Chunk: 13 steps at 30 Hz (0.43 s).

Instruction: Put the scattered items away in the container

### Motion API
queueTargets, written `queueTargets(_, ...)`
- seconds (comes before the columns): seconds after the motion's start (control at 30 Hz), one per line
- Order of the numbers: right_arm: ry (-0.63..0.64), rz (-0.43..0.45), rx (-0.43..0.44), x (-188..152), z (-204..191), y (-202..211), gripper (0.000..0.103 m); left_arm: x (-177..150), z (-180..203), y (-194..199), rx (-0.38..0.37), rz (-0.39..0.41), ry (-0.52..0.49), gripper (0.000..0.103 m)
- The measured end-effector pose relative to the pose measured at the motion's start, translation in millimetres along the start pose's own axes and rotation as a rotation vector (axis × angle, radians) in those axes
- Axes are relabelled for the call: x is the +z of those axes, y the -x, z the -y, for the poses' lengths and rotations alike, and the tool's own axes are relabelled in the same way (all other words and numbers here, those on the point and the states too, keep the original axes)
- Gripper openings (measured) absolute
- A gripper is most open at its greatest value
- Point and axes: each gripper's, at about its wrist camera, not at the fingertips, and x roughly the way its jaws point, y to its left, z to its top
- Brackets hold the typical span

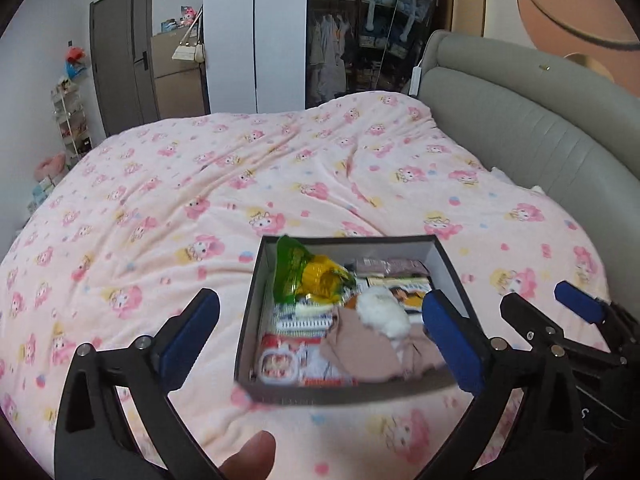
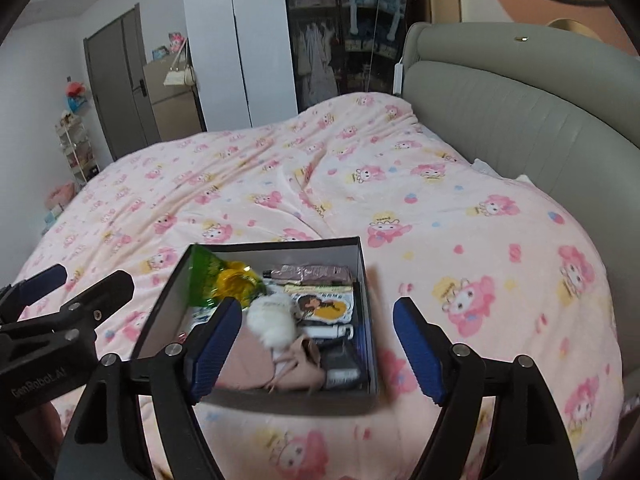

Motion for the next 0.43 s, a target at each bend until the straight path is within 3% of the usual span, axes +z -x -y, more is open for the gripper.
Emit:
queueTargets(0.13,-0.010,0.021,-0.009,-25,-2,27,0.077,-22,-4,32,-0.008,0.031,-0.024,0.102)
queueTargets(0.27,-0.006,0.006,0.002,-48,-5,40,0.077,-47,-9,49,0.053,0.053,-0.045,0.102)
queueTargets(0.43,0.013,-0.022,0.028,-59,-9,39,0.077,-63,-27,49,0.017,-0.001,0.024,0.102)
